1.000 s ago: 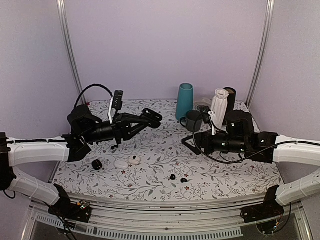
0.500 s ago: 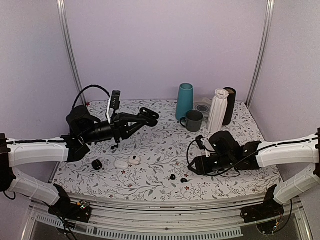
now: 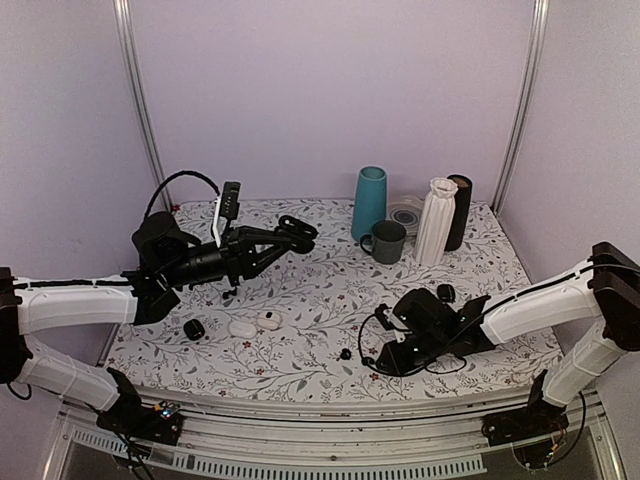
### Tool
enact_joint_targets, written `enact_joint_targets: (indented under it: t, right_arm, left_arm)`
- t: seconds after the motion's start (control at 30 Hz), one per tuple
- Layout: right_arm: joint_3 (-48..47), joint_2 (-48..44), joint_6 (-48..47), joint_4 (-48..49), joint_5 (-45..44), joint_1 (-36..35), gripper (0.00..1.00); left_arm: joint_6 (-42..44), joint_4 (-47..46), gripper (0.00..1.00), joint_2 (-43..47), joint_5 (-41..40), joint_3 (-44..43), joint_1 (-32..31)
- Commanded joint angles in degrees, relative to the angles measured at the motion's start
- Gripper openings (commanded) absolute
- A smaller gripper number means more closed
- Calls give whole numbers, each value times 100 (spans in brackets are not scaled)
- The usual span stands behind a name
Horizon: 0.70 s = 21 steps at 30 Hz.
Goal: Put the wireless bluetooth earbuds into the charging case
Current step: Adjust the earbuds at the center of the board.
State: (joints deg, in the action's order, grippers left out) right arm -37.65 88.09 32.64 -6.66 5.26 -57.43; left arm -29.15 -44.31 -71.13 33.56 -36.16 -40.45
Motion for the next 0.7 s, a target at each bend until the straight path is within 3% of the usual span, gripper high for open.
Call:
enact_joint_targets:
  t: [0.0,0.23,0.67]
  right_arm:
    - [-7,177,131,227,195,-151,13]
    - [-172,464,210,254,266,-207,10]
    - [-1307,1264,87,-676,-246,184,6]
  left_arm:
    - [-54,-218,0,69,14,48,72]
    - [-73,-223,0,65,28,39,85]
    - [-40,-55,0,303,-11,109,96]
